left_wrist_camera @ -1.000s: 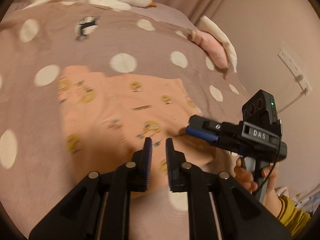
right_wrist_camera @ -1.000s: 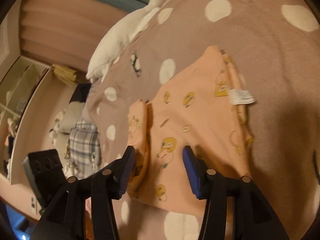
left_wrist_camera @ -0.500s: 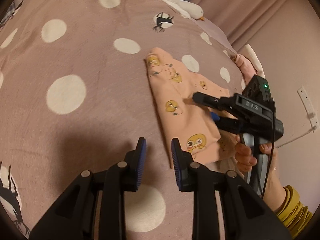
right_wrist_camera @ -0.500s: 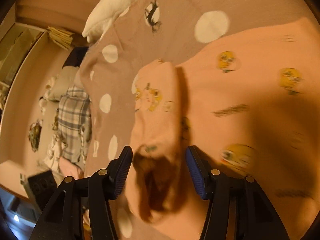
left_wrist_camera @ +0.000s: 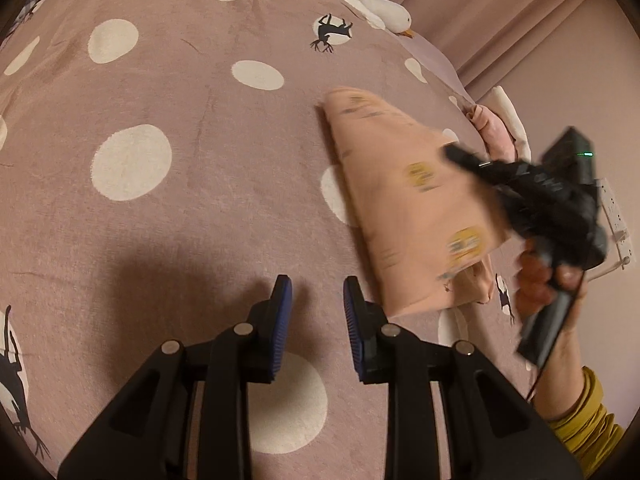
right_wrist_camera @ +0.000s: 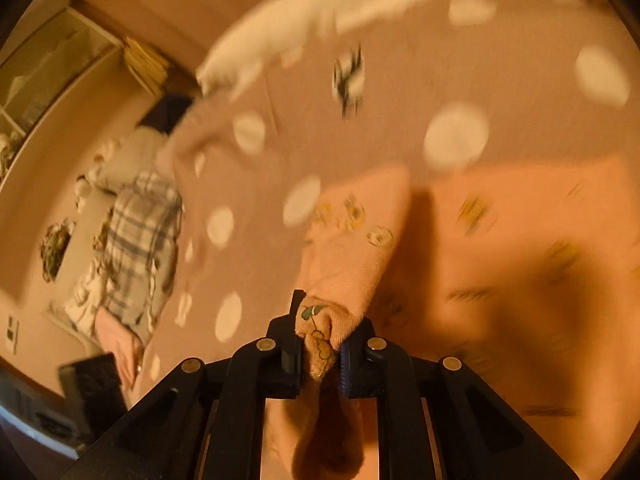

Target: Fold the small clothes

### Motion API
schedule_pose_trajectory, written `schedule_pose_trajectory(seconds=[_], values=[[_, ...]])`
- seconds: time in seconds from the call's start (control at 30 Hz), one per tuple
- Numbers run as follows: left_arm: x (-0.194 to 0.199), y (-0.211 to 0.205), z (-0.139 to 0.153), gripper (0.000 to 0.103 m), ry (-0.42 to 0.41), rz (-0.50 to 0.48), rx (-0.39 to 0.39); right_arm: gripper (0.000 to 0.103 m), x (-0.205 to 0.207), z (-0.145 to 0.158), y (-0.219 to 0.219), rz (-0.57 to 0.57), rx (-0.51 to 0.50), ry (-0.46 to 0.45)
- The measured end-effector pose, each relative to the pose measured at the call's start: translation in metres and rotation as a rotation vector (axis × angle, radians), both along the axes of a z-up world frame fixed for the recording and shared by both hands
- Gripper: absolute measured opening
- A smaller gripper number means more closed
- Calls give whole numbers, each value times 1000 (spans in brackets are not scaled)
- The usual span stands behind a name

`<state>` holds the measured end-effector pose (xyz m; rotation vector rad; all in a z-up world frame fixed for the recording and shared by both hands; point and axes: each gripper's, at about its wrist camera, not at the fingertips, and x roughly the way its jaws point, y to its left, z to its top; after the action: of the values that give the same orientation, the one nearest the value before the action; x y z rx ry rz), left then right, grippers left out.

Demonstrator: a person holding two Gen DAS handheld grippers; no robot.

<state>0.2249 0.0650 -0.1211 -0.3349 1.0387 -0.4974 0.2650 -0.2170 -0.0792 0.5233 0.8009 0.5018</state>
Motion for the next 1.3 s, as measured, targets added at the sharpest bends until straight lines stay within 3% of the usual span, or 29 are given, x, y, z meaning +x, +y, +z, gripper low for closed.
schedule_pose_trajectory(seconds=[0.13, 0.23, 0.4, 0.5, 0.6, 0.83, 0.87, 0.9, 0.93, 1.07, 1.2, 1.3], values=[[-2, -11, 1, 30, -1, -19, -5, 15, -18, 20, -41, -85, -79, -54], [-1, -25, 0, 30, 4, -45, -14, 15, -37, 11, -71, -157, -117, -51], [2, -61, 2, 30, 15, -100, -14, 15, -38, -55, -95, -179, -104, 151], [5, -85, 7, 30, 0, -139, -8, 18, -36, -76, -108, -197, 31, 189], [9, -109, 15, 30, -31, -184, -7, 32, -32, -74, -123, -224, 148, 161], [12, -162, 8, 30, -47, -292, 1, 34, -7, -72, -130, -274, 156, 139], [13, -165, 5, 30, -41, -300, 7, 33, -4, -71, -131, -284, 139, 134], [15, -169, 0, 30, -29, -304, 22, 25, 2, -68, -129, -298, 87, 121], [17, -172, -6, 30, -15, -303, 38, 9, 4, -64, -128, -301, 32, 105], [25, -170, -23, 30, 36, -292, 14, 7, 12, -57, -119, -310, -107, 92], [26, -168, -23, 30, 44, -291, 0, 9, 18, -59, -121, -388, -329, 135], [25, -169, -22, 30, 34, -297, 11, 10, 3, -45, -128, -452, -388, 88]])
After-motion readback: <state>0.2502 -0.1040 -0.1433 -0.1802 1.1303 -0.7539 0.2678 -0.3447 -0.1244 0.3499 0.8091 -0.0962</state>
